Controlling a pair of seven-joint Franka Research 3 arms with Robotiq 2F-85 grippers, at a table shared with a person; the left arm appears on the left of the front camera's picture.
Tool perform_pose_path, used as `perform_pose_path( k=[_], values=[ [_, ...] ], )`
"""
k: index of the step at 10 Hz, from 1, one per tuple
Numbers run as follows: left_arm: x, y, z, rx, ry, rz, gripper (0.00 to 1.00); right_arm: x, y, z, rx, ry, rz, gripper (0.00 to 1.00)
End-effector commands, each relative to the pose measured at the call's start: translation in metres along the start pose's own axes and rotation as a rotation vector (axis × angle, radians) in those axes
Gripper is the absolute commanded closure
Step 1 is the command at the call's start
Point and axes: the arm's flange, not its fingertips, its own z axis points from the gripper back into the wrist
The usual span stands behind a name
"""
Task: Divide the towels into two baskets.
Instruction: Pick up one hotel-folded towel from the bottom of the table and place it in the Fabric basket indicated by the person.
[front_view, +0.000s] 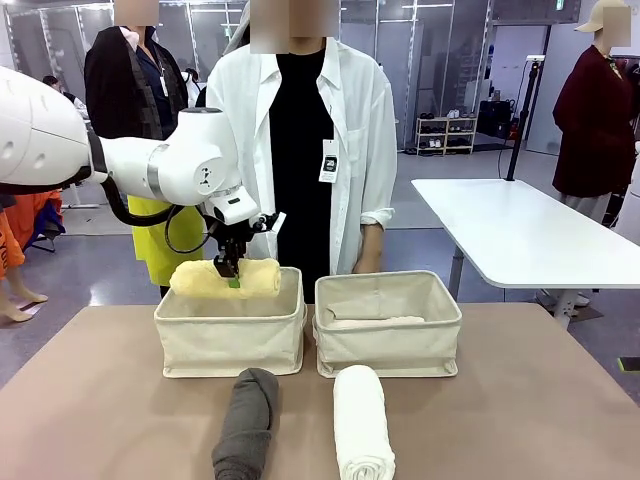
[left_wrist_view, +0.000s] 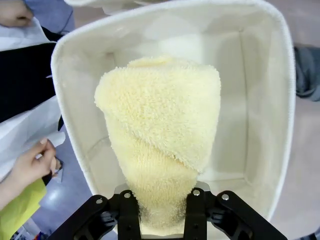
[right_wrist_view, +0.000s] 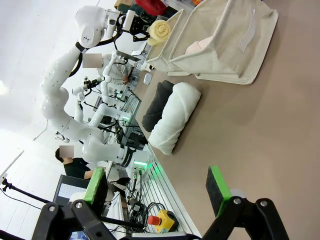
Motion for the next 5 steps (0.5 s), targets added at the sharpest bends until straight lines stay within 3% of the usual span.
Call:
perform_pose_path(
  k=[1,2,3,4,5],
  values=[
    [0.0046,0.0088,-0.0015,-0.033,0.033,0.011,0.51,-0.0005,0.0019,-0.0001,0.004,-0.001,0.017,0.00],
    [0.0039,0.0096,-0.0015,-0.035,0.021,0.021,0.41,-0.0005,0.0019,-0.0001,0.004,-0.001,0.017,0.00],
    [0.0037,0.0094,-0.0006,-0.035,0.028,0.019,0.21,-0.0005,0.0019,-0.0001,0.004,-0.001,0.017,0.00],
    [0.0042,0.0081,-0.0006,-0.038,0.026,0.017,0.11,-0.0005,0.0019,-0.0001,0.004,-0.001,0.017,0.00],
    [0.0038,0.0065,-0.0005,-0.037,0.024,0.029,0.24,-0.0005,0.0019,-0.0001,0.004,-0.001,0.017,0.00]
  ],
)
